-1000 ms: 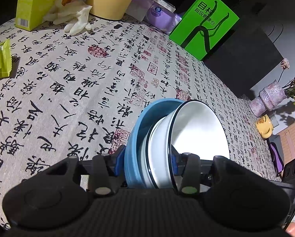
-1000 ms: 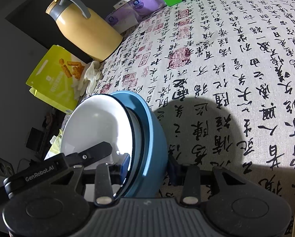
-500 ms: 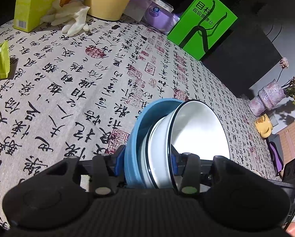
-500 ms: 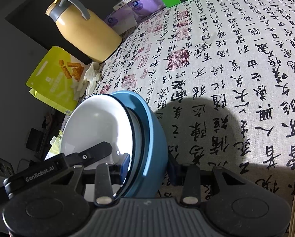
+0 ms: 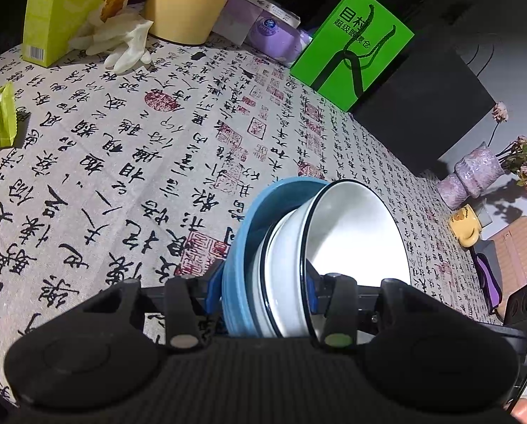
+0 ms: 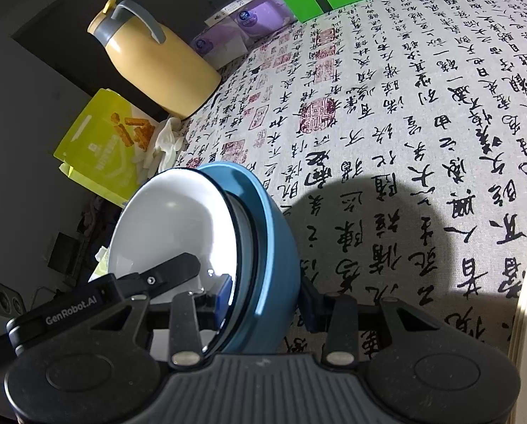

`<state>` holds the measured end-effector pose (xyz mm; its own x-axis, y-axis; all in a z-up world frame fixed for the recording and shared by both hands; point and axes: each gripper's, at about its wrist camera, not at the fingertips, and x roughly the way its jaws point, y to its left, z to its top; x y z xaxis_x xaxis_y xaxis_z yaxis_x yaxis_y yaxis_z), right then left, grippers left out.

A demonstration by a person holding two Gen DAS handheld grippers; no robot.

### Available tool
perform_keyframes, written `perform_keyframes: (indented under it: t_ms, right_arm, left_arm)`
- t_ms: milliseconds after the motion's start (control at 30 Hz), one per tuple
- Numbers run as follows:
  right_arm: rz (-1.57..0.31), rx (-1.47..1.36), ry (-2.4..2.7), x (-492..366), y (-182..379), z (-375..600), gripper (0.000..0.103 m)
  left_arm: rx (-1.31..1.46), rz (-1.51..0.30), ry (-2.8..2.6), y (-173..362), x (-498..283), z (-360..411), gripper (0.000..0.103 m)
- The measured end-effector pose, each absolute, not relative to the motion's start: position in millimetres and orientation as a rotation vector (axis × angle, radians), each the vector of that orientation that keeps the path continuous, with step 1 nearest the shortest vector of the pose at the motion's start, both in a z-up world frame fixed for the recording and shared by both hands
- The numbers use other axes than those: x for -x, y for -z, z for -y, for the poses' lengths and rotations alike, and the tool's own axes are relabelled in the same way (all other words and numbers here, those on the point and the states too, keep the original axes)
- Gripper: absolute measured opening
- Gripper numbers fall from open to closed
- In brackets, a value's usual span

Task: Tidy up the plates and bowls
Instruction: 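Lift the blue bowl with its nested white bowls using both tools, then carry the blue bowl stack with both tools toward the cream plates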

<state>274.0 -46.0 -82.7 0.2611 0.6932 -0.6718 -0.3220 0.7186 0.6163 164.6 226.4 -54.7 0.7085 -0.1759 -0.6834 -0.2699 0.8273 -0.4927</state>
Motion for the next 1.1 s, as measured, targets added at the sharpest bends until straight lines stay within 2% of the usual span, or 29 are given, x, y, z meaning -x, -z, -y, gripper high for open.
perform_keyframes:
  t_ms: [1100]
  right_arm:
    - [-1.041,-0.412,-0.703,-240.7,53.7,80.2,0.039]
  left_arm:
    - [0.58,-0.745,-0.032,29.0,-144.8,-196.0,0.043]
